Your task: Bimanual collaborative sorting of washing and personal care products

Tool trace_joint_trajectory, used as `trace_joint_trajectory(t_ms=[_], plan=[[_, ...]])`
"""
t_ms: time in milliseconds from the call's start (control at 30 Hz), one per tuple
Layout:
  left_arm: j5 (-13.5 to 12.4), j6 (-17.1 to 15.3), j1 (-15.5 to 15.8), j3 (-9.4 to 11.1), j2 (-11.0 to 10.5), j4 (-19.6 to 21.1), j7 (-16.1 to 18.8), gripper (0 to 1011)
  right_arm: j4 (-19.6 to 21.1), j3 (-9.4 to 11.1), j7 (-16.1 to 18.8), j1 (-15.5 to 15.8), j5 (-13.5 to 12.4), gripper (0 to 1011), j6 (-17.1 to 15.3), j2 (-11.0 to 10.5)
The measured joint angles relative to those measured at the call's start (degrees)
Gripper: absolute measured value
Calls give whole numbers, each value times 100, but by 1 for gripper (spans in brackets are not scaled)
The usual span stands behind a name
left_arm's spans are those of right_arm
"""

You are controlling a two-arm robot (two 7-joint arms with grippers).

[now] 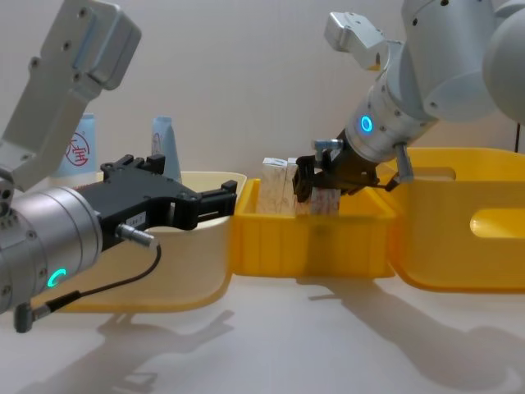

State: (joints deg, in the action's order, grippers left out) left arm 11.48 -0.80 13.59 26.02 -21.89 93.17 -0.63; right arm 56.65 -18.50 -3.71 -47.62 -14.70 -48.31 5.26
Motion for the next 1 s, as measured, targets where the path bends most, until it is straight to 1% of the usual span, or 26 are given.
trace_joint_trajectory(t_ms=[1000], plan=[[0,0,0,0,0,0,0,1003,0,0,0,-1,0,403,0,0]])
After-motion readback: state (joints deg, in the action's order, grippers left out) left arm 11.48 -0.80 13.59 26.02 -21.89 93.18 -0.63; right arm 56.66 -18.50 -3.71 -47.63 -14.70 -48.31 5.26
